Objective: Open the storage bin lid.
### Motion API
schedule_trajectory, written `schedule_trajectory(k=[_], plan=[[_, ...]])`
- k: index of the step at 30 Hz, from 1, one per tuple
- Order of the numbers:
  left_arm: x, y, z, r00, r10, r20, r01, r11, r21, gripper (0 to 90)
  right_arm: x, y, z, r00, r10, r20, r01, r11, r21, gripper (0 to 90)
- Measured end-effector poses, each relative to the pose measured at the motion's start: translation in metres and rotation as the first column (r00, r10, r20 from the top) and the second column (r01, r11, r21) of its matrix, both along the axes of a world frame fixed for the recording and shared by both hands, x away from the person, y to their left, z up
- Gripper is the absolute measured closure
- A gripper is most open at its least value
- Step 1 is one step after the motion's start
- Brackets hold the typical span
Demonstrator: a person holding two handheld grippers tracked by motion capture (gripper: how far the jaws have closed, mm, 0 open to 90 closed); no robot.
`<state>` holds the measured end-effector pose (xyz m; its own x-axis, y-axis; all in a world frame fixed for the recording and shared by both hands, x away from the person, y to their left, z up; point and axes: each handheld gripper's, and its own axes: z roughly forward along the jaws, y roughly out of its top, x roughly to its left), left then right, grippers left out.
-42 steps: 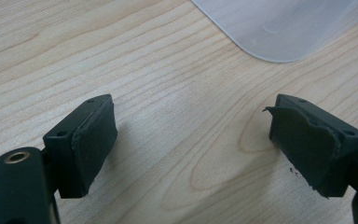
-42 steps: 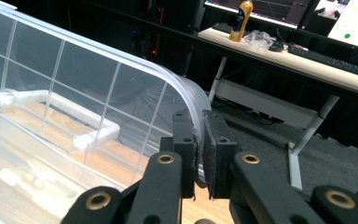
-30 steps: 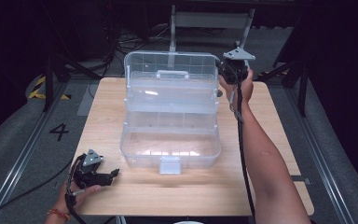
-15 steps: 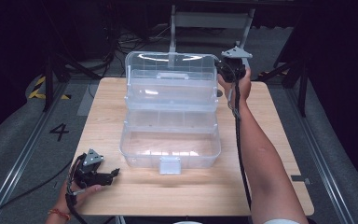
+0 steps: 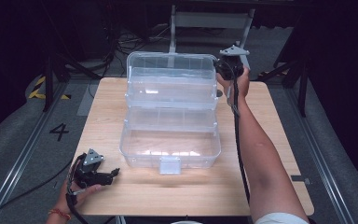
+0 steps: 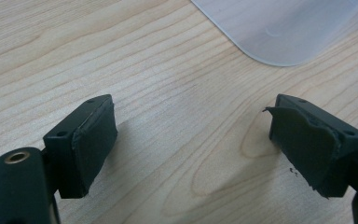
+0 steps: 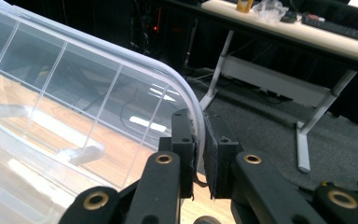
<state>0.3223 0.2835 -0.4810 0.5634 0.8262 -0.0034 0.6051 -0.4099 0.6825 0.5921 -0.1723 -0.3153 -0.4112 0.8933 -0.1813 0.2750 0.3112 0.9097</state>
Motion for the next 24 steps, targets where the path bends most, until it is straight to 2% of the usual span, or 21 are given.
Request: schedule_trajectory(k=[2,13,24], plan=[[0.0,0.0,0.0,1.0,0.002,0.001,-0.002,1.0,0.0,15.4,0.004,0.001,-0.004,1.0,-0.002,-0.007,0.002,1.0,-0.013,83.7],[0.0,0.0,0.0,0.9999,0.015,-0.004,-0.015,0.9999,-0.006,15.4,0.026,-0.003,-0.019,0.9958,0.014,-0.09,-0.01,0.999,0.045,82.9],[0.0,0.0,0.0,0.9999,0.014,-0.004,-0.014,0.9999,-0.005,15.4,0.034,-0.005,-0.027,0.9923,0.024,-0.122,-0.019,0.999,0.042,82.2]])
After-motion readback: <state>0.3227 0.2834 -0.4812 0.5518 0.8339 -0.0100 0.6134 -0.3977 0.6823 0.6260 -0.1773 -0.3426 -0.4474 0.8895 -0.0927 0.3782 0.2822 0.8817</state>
